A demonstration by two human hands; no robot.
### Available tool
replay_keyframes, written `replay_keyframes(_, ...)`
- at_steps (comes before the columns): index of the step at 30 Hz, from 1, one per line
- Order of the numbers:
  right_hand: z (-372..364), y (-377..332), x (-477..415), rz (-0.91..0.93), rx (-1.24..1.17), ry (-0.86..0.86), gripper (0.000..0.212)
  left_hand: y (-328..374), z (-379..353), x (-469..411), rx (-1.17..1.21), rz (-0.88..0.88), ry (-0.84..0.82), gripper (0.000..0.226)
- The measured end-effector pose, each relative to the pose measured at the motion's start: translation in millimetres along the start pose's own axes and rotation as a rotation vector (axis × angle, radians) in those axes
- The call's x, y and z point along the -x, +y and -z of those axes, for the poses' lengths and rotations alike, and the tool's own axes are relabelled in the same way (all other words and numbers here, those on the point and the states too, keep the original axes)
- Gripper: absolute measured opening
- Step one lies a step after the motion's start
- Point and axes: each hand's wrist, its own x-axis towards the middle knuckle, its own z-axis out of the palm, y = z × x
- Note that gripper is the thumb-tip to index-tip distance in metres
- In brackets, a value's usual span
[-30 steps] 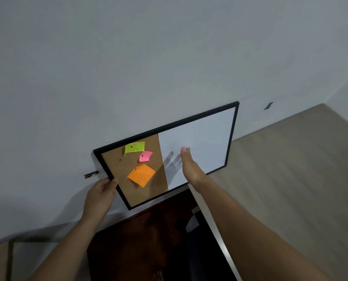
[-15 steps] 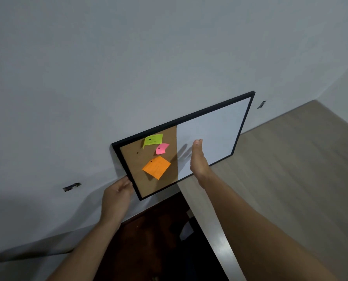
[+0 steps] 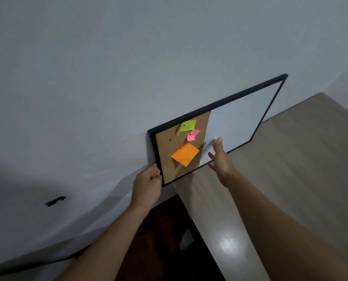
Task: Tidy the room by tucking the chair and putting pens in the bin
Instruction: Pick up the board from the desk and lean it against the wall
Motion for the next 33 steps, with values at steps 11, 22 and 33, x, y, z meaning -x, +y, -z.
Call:
replay_keyframes(11, -20, 45, -14, -0.078, 0.006, -0.041, 0.089, 12, -32, -11, -0.029, -0.016, -0.067, 0.062)
replay_keyframes(22, -23, 53, -14, -0.095, 0.039, -0.04, 0.097, 18, -36, -10, -0.097, -0.061, -0.106, 0.064)
replay_keyframes(33, -4, 49, 27, -0.041, 0.103, -0.038, 0.101, 17, -20, 19, -0.173, -0.076, -0.061, 0.058)
